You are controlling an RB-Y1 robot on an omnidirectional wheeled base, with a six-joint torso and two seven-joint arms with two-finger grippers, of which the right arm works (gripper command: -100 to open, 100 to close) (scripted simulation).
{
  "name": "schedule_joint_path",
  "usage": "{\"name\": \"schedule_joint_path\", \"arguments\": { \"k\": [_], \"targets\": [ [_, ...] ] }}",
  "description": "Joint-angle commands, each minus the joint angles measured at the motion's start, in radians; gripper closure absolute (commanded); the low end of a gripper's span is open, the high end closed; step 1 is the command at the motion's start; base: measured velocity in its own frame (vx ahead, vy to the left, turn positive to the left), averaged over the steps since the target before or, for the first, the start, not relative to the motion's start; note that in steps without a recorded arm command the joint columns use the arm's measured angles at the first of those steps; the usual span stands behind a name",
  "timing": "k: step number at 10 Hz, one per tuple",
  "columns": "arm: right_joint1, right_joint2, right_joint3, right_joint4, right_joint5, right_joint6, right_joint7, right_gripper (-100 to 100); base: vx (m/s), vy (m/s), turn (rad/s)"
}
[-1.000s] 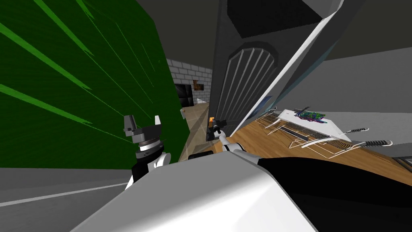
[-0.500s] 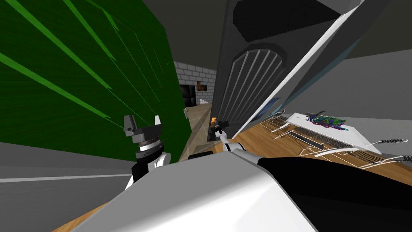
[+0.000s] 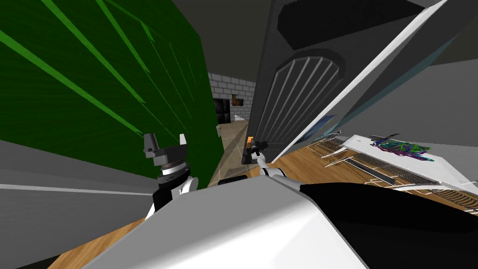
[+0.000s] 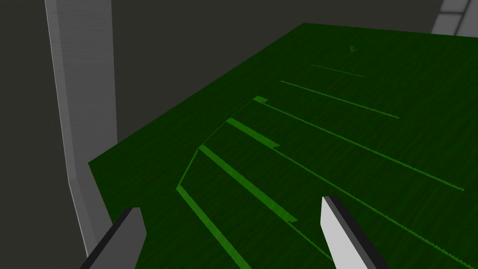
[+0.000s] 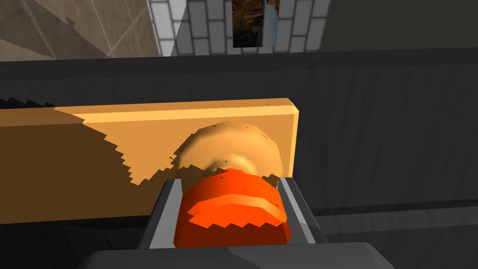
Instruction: Push the door open
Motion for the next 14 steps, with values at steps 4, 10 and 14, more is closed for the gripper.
{"name": "schedule_joint_path", "arguments": {
  "k": [4, 10, 14],
  "targets": [
    [0.032, -0.017, -0.067, 0.022, -0.008, -0.003, 0.006, 100, 0.0, -0.002, 0.128],
    [0.052, -0.029, -0.122, 0.019, -0.013, -0.001, 0.012, 100, 0.005, 0.002, 0.073],
    [0.054, -0.035, -0.15, 0.039, -0.016, -0.005, 0.014, 100, 0.0, 0.0, 0.057]
  ]
}}
